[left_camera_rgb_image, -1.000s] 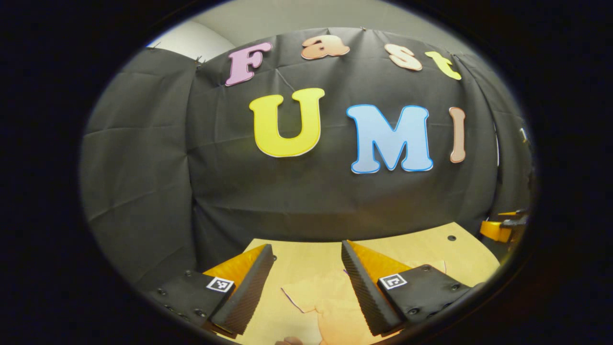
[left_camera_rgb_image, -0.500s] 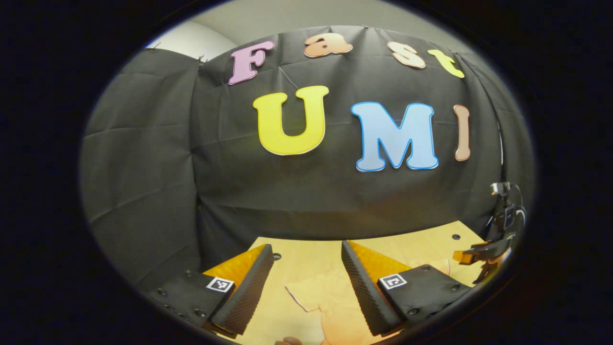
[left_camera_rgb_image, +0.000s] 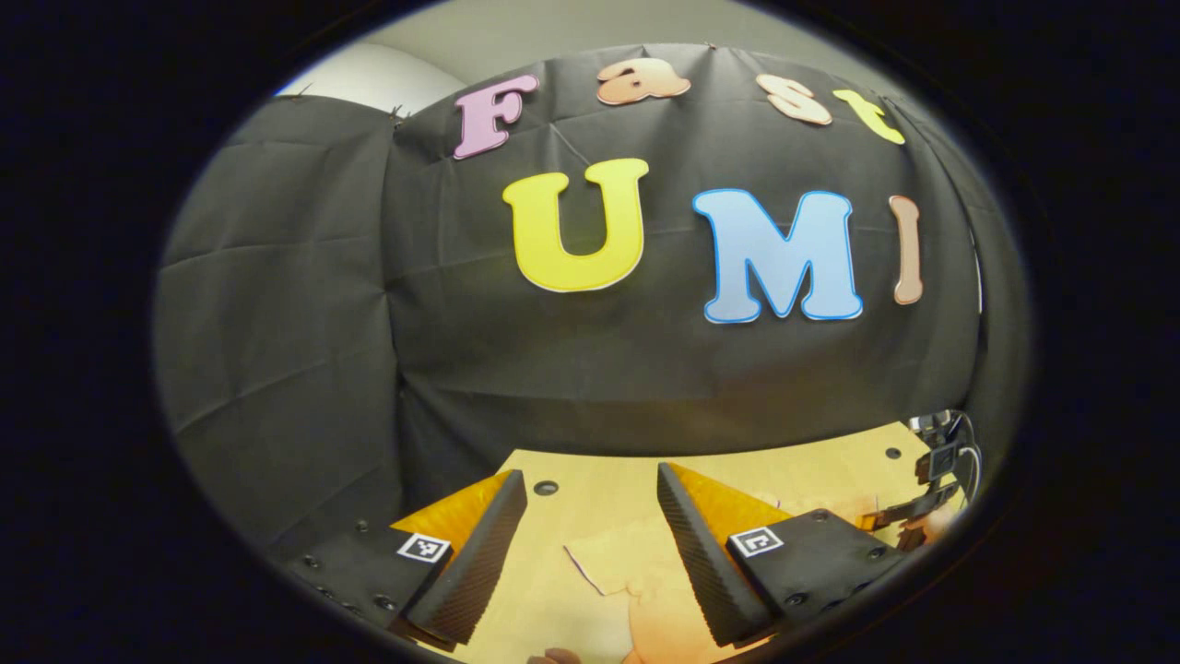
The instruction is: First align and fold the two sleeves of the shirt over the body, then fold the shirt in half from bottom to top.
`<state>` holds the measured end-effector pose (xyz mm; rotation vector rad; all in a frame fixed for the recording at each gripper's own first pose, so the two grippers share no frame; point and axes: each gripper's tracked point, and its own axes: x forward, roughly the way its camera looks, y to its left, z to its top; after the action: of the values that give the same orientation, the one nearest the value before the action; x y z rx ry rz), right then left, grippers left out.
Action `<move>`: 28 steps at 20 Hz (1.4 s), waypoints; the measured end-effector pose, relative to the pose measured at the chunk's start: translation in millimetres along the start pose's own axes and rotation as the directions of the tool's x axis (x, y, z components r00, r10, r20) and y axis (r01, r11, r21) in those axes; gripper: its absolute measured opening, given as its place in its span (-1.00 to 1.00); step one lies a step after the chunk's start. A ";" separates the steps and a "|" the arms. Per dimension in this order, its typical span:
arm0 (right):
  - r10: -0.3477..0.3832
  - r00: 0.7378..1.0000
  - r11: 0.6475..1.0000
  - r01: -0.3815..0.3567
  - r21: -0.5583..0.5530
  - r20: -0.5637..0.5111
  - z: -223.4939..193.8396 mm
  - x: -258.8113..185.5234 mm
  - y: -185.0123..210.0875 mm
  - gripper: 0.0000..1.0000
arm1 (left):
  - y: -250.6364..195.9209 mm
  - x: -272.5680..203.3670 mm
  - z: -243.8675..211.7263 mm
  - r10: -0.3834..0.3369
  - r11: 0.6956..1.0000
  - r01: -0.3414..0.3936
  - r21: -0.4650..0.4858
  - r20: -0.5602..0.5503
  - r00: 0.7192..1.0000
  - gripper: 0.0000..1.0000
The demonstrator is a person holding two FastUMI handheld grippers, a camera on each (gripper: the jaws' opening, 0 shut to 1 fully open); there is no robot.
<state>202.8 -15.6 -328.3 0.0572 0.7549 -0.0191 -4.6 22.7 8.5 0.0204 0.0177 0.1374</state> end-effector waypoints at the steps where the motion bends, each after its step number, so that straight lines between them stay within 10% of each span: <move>1: -0.003 1.000 1.000 0.003 0.006 -0.015 -4.1 6.1 -1.0 0.94 | 1.1 0.3 -1.0 0.004 1.000 -0.004 -0.001 -0.004 1.000 0.89; 10: 0.010 0.999 1.000 -0.009 0.015 -0.053 -14.5 23.3 -3.4 0.75 | -0.8 7.5 -2.1 0.018 1.000 -0.018 0.011 -0.015 1.000 0.89; 14: 0.037 0.998 0.998 -0.034 0.048 -0.055 -12.2 23.3 -0.5 -0.46 | -5.9 8.5 -3.4 0.012 1.000 -0.012 0.009 -0.014 1.000 0.90; 16: 0.039 0.998 0.997 -0.036 0.064 -0.051 -13.6 25.5 -0.6 -0.46 | -5.8 10.3 -1.8 0.010 1.000 -0.010 0.005 -0.016 1.000 0.90; 17: 0.035 0.998 0.997 -0.031 0.066 -0.057 -10.5 22.3 0.7 -0.96 | -5.6 9.9 -2.9 0.013 1.000 -0.013 0.003 -0.019 1.000 0.89; 28: 0.086 0.992 0.970 -0.063 -0.233 0.091 39.7 -0.1 69.5 -0.96 | 11.3 8.8 -7.7 0.034 0.999 -0.034 -0.016 -0.025 0.999 0.89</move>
<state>232.5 51.5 -296.3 -0.1352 0.6498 0.1367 2.4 35.2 0.9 0.0022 0.0405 0.1717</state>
